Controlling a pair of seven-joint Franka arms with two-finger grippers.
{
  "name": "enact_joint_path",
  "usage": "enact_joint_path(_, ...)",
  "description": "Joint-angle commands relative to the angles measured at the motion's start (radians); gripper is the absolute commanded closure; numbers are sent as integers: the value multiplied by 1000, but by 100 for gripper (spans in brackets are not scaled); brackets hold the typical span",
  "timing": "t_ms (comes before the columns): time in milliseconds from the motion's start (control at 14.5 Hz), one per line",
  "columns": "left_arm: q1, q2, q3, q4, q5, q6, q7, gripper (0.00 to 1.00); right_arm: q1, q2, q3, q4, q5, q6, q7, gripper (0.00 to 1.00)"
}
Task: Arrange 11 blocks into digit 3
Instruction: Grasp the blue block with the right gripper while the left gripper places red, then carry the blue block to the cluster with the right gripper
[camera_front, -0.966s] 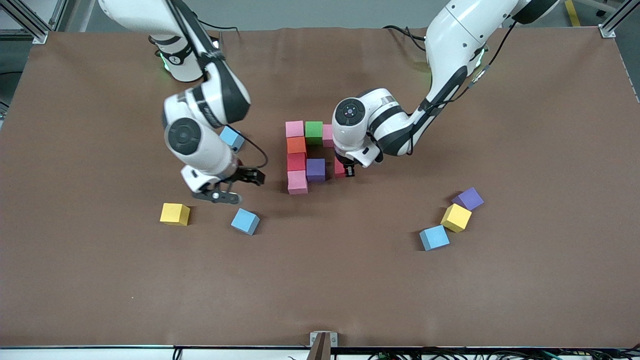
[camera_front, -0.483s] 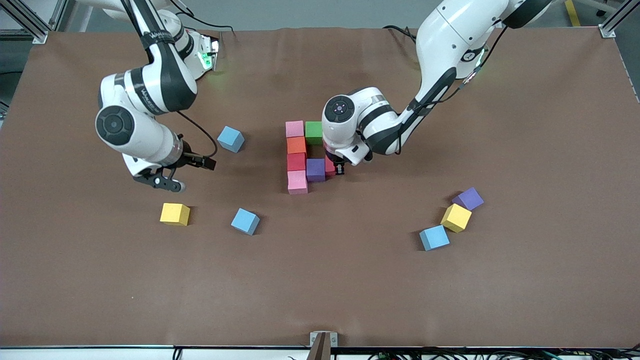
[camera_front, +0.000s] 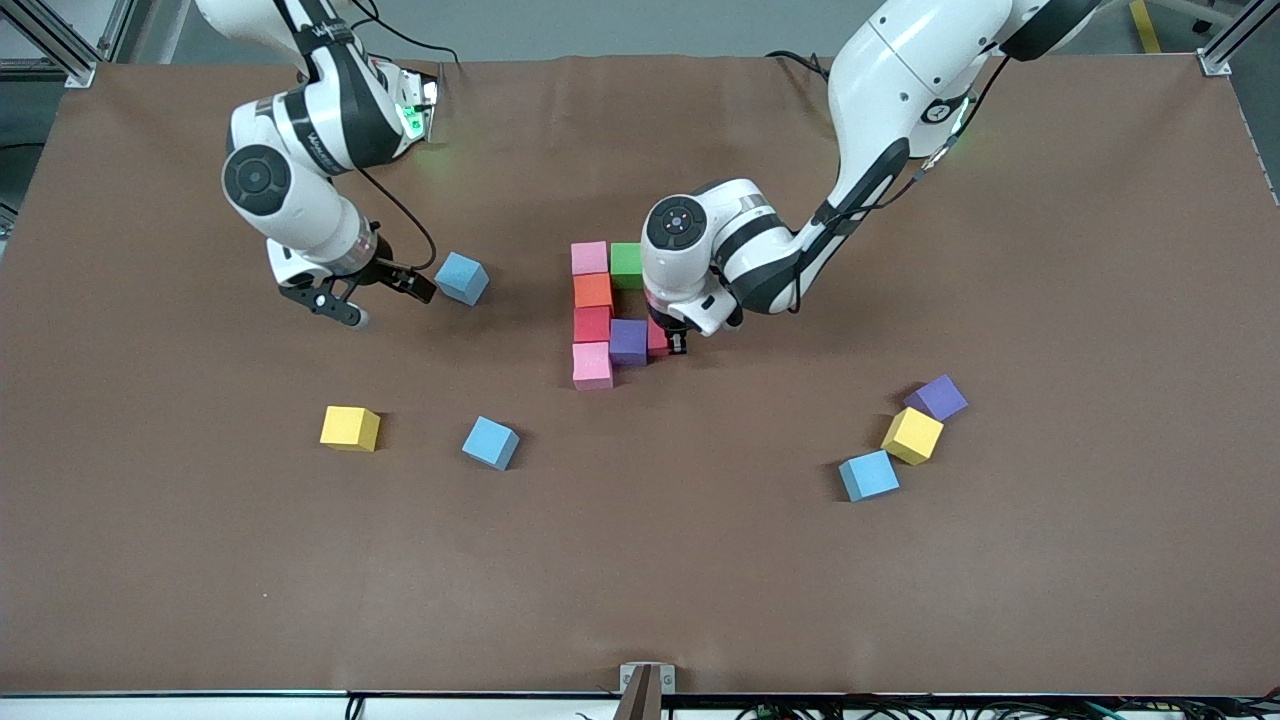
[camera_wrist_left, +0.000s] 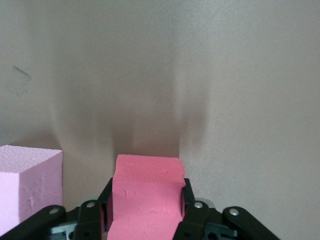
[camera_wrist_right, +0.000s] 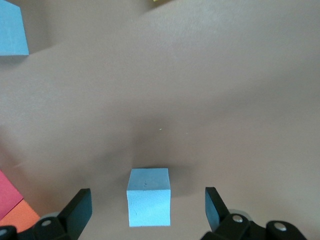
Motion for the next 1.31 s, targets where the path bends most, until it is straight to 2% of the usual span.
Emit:
enact_joint_path(0,-17,39,35,30,13,15,-6,71,68,-41,3,-131,-20,174,134,0)
enact_joint_path(276,-18,40,53,35,19,35,-6,71,142,-8,3,-186,-20,309,196,0)
enact_joint_path(690,-35,60,57,52,19,43,-7,70,159,75,2,-191,-30,332,189,0)
enact_joint_path(897,-35,60,55,52,19,43,-7,68,157,124,2,-205,-35,394,189,0)
enact_joint_path(1243,-41,57,55,53,18,43,-6,68,159,138,3,-211,-38,395,186,0)
